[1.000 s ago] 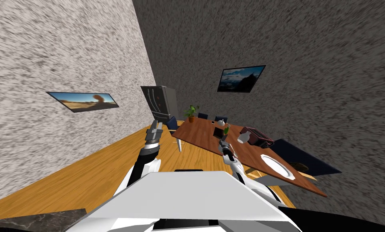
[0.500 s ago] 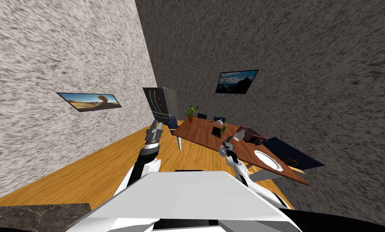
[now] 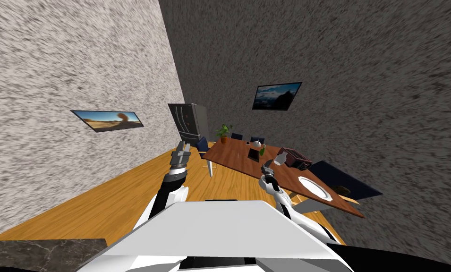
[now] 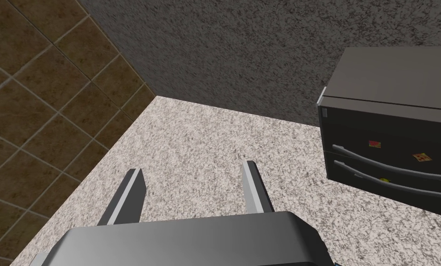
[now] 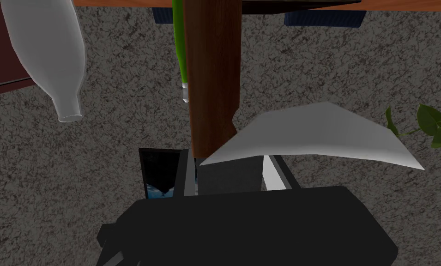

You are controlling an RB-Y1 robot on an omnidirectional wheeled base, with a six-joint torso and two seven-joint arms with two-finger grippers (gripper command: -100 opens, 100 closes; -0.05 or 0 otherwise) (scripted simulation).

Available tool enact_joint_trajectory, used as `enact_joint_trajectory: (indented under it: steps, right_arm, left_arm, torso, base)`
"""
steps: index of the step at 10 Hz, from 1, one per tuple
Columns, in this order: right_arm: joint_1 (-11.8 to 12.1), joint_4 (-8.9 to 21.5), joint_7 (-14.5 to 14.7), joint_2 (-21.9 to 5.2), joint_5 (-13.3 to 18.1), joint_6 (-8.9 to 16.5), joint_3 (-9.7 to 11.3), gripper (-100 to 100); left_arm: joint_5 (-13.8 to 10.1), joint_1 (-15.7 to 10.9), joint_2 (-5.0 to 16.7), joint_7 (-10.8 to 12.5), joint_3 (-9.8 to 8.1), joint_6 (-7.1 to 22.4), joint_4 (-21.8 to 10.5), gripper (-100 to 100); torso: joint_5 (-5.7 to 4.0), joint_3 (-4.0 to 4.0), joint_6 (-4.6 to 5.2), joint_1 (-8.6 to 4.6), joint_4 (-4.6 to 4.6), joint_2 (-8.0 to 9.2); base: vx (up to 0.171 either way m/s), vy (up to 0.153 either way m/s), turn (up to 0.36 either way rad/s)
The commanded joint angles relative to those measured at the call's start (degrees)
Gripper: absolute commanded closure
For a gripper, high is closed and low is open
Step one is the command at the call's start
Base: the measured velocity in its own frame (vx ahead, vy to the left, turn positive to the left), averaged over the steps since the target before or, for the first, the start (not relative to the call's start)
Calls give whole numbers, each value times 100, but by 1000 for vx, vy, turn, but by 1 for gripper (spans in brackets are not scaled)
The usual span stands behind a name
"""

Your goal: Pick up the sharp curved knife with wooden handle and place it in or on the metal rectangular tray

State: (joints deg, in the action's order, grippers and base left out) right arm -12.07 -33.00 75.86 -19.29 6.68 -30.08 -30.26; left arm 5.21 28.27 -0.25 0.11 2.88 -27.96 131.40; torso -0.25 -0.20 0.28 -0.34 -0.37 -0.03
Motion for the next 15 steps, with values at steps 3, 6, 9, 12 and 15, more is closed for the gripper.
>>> enact_joint_trajectory:
  steps: [3, 6, 9, 12, 15]
  right_arm:
    - [5, -5, 1, 0, 3, 3, 4, 100]
    - [3, -233, -424, -351, -30, 497, 211, 100]
    - [12, -403, -781, -579, -44, 863, 403, 100]
    - [19, -496, -994, -697, -48, 1205, 524, 100]
    - [44, -692, -1483, -961, -49, 1756, 797, 100]
  left_arm:
    - [0, 0, 0, 0, 0, 0, 0, 0]
    - [0, -1, 1, 0, 0, 0, 0, 0]
    - [0, 0, 0, 0, 0, 0, 0, 0]
    - [0, 0, 0, 0, 0, 0, 0, 0]
    - [0, 0, 0, 0, 0, 0, 0, 0]
  torso:
    - [-1, 3, 4, -10, -1, 7]
    - [0, -4, -17, -21, 1, -9]
    - [-2, -1, -12, -19, 0, -2]
    - [-1, -9, -30, 7, 0, -18]
    - [-1, -9, -39, 5, 1, -20]
  base:
    - [-7, -9, -25]
    - [12, -45, 209]
    - [3, -30, 141]
    - [21, 9, 167]
    - [20, 2, 252]
